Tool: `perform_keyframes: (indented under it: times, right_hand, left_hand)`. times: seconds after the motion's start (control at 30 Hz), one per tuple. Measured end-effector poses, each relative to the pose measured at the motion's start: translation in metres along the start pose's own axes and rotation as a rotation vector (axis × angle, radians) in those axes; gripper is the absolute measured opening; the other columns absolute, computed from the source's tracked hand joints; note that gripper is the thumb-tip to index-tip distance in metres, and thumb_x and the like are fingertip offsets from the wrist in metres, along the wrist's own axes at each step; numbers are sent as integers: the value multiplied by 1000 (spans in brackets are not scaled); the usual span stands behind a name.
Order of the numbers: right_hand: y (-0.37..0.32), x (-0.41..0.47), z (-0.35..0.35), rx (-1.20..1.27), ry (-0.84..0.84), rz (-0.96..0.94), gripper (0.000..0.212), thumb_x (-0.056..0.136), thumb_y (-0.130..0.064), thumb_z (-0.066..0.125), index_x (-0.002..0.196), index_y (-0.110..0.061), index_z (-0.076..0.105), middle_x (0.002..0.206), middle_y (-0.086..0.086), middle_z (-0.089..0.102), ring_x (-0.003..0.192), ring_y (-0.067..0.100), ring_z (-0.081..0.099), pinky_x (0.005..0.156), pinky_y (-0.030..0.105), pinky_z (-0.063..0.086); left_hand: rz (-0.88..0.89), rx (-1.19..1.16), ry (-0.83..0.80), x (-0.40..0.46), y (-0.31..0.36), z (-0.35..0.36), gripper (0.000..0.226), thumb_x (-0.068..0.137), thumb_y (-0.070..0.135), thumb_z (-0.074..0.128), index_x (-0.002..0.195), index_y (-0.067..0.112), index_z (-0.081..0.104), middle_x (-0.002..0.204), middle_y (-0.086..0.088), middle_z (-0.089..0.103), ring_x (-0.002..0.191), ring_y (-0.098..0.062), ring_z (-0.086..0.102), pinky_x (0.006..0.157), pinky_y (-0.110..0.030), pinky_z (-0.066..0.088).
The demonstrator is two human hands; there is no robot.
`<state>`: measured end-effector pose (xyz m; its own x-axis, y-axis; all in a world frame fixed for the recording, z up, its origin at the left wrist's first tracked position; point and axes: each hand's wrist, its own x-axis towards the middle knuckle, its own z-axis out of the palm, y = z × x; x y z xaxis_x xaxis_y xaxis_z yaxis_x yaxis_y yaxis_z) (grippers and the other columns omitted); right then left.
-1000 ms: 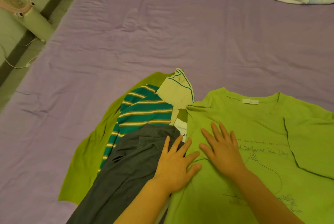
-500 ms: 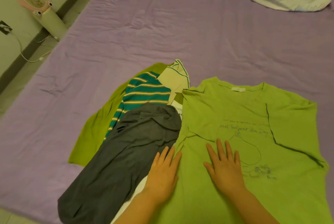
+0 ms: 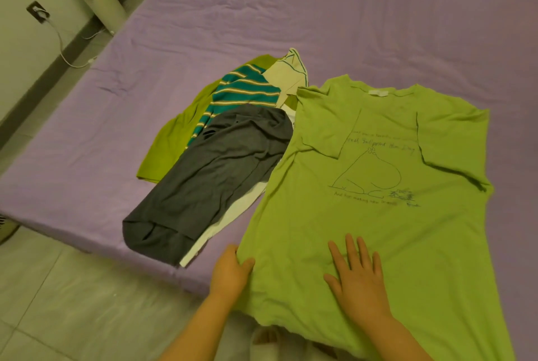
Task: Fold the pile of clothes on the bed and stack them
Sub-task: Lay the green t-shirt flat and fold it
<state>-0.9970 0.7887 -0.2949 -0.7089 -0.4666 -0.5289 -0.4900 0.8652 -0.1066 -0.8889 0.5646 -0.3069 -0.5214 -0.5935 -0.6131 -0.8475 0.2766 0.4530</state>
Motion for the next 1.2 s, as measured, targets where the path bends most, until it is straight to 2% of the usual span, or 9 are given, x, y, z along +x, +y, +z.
perform_keyframes:
  times: [0.2,0.33,0.43,0.53,0.67,0.77,0.9,1.07,1.2]
  right_hand:
    - [-15,-23,19,14,-13,-19,76,95,-57,0,129,-24,60,137,21,51,124,39,51,95,58,43]
    - [-35,-31,31,226,-35,-34,59,94,-62,26,148,-37,24,160,5,8,147,24,1,117,40,4]
    - [-61,-42,13,738,27,-120,47,93,-50,47,137,-33,44,146,-7,42,141,14,26,113,22,17]
    - [-78,-51,-8,1035,21,-213,56,82,-47,65,131,-40,41,130,-19,49,123,-3,45,103,10,30]
    - [-61,-46,-18,857,279,-119,44,88,-27,65,130,-19,54,130,-7,58,118,11,55,98,16,37]
    - [-26,-40,-27,880,302,7,22,88,-22,66,109,-14,67,106,-1,70,98,20,64,79,22,41]
    - [26,-33,-36,906,309,125,16,88,-33,65,80,-19,66,70,-6,66,68,17,60,61,24,38]
    - [69,-4,-56,898,320,185,29,86,-39,66,73,-13,62,59,-2,58,59,16,54,60,30,39]
    - [94,24,-78,952,265,106,16,83,-32,71,77,-17,66,72,-7,65,71,10,59,66,19,41]
  left_hand:
    - [-91,-86,-152,-31,-30,-7,27,87,24,68,106,5,66,105,-12,69,92,-21,61,73,-27,44]
    - [-47,-254,-179,-53,-23,-28,20,90,23,65,100,7,67,97,-9,71,93,-22,65,84,-35,51]
    - [7,-295,-110,-61,12,-42,20,87,24,68,96,8,61,93,-8,67,87,-21,64,80,-33,51]
    - [63,-468,-22,-63,54,-53,27,88,17,67,110,13,53,101,-2,61,85,-11,62,73,-16,53]
    - [-27,-864,-214,-61,101,-58,28,95,4,53,123,7,54,107,-13,63,90,-26,65,72,-40,60]
    - [-78,-991,-314,-51,123,-63,29,91,-9,46,117,-8,59,85,-16,65,75,-23,63,60,-30,60]
    - [-35,-1021,-473,-33,145,-62,47,82,-26,41,121,-2,53,84,-17,71,76,-21,71,68,-24,59]
    - [56,-731,-326,-9,178,-35,20,92,-4,55,111,-6,59,93,-22,67,72,-19,71,63,-22,59]
    - [33,-744,-186,16,204,-33,16,93,17,60,86,3,62,67,-11,70,53,-14,68,49,-23,56]
